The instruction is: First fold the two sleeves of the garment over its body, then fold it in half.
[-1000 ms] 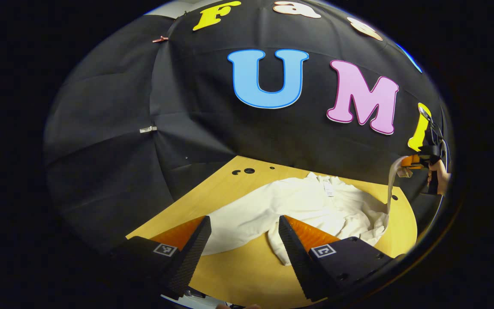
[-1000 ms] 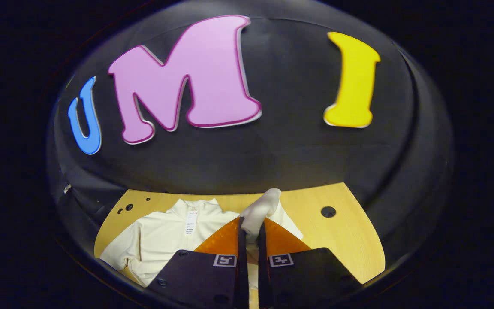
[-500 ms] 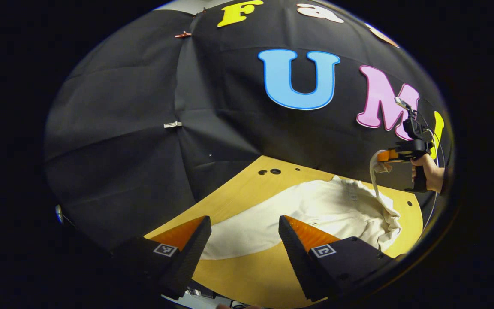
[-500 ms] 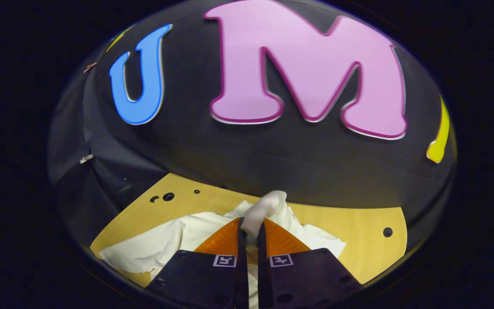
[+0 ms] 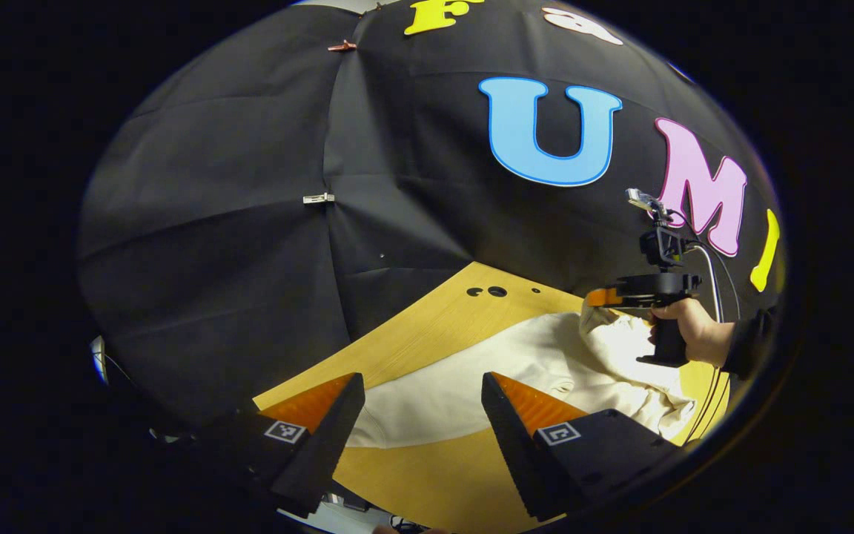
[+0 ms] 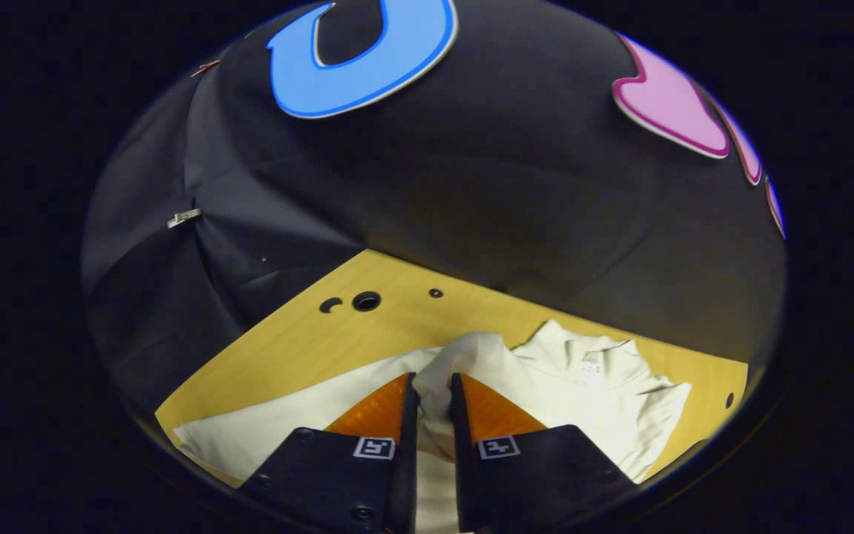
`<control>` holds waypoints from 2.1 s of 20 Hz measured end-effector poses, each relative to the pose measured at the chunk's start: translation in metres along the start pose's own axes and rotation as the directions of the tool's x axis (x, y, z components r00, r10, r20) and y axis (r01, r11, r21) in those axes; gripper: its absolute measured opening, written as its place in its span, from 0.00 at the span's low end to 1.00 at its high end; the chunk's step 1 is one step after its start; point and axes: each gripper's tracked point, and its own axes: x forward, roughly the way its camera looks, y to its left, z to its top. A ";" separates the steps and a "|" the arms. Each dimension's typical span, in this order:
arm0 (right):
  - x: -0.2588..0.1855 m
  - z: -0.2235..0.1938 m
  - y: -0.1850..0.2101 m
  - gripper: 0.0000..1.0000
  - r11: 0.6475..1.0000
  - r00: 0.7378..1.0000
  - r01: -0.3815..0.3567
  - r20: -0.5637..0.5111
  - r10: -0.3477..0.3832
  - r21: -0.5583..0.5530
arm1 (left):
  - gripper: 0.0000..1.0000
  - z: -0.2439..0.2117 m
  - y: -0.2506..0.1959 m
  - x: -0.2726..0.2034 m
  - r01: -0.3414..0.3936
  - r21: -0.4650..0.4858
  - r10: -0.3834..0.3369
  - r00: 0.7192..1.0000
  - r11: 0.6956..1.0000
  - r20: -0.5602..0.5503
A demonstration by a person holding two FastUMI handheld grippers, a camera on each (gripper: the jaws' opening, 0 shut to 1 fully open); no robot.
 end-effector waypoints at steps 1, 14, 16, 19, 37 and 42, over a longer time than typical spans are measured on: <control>0.002 -0.005 0.011 0.36 1.000 1.000 -0.019 -0.006 0.019 0.010 | 0.98 -0.003 0.003 0.001 -0.006 0.004 0.006 1.000 1.000 -0.003; -0.140 -0.033 -0.120 0.97 0.981 0.984 0.160 0.060 -0.167 0.108 | 0.98 -0.090 0.059 0.069 -0.147 -0.047 0.137 0.976 0.988 -0.171; -0.174 -0.043 -0.156 0.98 0.965 0.972 0.218 0.061 -0.229 0.147 | 0.98 -0.104 0.077 0.087 -0.202 -0.016 0.195 0.961 0.979 -0.193; -0.208 -0.058 -0.191 0.97 0.941 0.951 0.289 0.059 -0.303 0.174 | 0.98 -0.120 0.095 0.109 -0.253 -0.013 0.243 0.942 0.967 -0.231; -0.335 -0.160 -0.254 0.98 0.824 0.888 0.441 -0.040 -0.458 0.354 | 0.26 -0.144 0.074 0.154 -0.154 0.060 0.164 0.951 0.986 -0.262; -0.351 -0.171 -0.266 0.98 0.814 0.875 0.465 -0.040 -0.483 0.348 | 0.07 -0.140 0.057 0.158 -0.120 -0.017 0.109 0.948 0.993 -0.300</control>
